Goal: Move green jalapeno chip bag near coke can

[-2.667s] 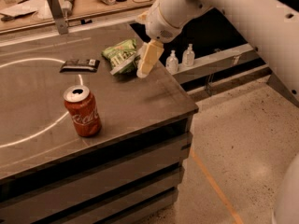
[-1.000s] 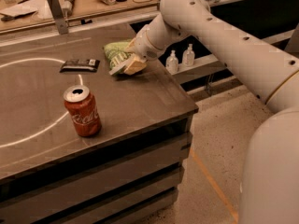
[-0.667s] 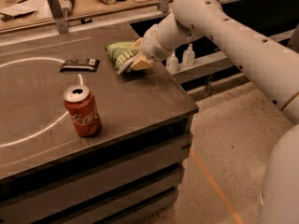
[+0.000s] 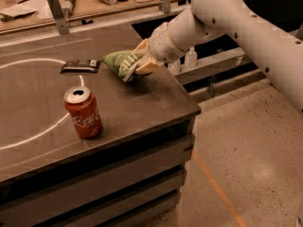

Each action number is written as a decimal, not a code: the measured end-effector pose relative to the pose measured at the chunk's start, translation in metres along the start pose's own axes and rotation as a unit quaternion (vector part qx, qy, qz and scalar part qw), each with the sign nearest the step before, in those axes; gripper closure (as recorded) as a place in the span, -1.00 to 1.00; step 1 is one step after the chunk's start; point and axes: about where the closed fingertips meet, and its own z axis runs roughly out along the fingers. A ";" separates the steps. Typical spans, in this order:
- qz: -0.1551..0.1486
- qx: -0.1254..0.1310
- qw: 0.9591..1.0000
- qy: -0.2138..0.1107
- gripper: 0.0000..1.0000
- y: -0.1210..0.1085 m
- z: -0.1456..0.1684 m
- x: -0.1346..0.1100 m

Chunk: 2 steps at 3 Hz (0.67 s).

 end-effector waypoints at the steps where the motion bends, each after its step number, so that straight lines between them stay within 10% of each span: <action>1: -0.033 -0.032 0.998 -0.033 1.00 0.026 -0.001 -0.024; 2: -0.042 -0.056 0.997 -0.044 1.00 0.054 -0.005 -0.039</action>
Offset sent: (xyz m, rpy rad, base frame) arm -0.1041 0.0150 0.0089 0.0225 0.0585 0.2162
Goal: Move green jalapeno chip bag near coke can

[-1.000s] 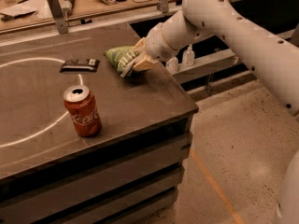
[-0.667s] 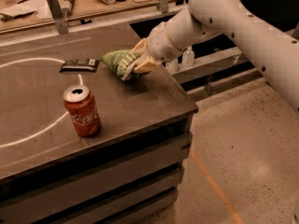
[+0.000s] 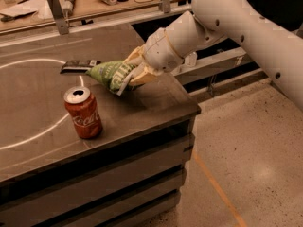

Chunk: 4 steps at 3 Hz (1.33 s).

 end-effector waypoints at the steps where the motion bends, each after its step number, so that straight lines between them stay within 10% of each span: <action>1: 0.004 -0.019 1.000 0.007 0.62 0.023 0.007 -0.001; 4: 0.002 -0.025 1.000 0.006 -0.77 0.025 0.012 -0.004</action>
Offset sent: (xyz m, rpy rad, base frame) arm -0.0184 0.0002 -0.0103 -0.0267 0.0233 0.0137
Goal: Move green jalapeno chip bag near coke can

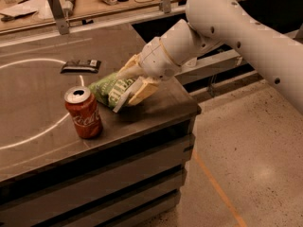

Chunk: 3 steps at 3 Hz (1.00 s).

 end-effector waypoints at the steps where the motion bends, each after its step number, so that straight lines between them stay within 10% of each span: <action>1: -0.001 -0.001 1.000 0.000 -1.00 0.000 0.001 -0.001; 3: 0.024 0.053 0.998 -0.014 -1.00 0.034 -0.044 0.023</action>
Offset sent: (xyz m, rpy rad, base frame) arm -0.0187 -0.0738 0.0122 0.1173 -0.0272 -0.1522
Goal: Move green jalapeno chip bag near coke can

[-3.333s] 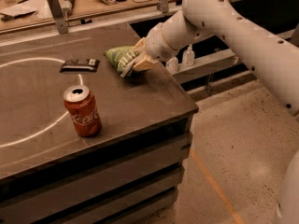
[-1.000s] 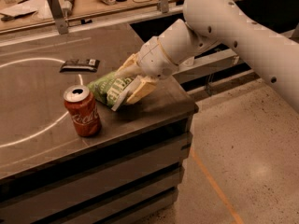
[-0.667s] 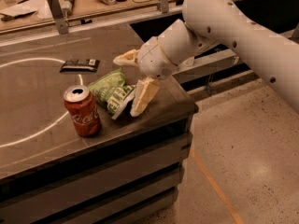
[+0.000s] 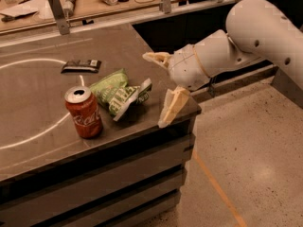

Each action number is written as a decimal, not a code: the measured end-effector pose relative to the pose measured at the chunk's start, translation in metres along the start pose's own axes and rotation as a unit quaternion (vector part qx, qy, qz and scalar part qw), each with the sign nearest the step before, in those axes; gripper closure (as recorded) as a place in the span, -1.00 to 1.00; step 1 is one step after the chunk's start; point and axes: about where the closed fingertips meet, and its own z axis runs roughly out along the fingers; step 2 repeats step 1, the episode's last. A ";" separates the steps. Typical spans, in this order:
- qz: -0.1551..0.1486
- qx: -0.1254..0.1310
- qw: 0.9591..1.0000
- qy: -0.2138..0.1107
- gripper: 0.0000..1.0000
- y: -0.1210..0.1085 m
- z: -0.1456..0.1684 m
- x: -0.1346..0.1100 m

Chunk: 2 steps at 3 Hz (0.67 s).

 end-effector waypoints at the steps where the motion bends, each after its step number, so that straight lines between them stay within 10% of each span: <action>1: 0.006 0.010 1.000 0.002 -1.00 0.005 -0.011 0.008; 2: 0.006 0.010 1.000 0.002 -1.00 0.005 -0.011 0.008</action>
Offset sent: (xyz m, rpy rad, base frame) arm 0.0000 0.0000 0.0000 0.0000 0.0000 0.0000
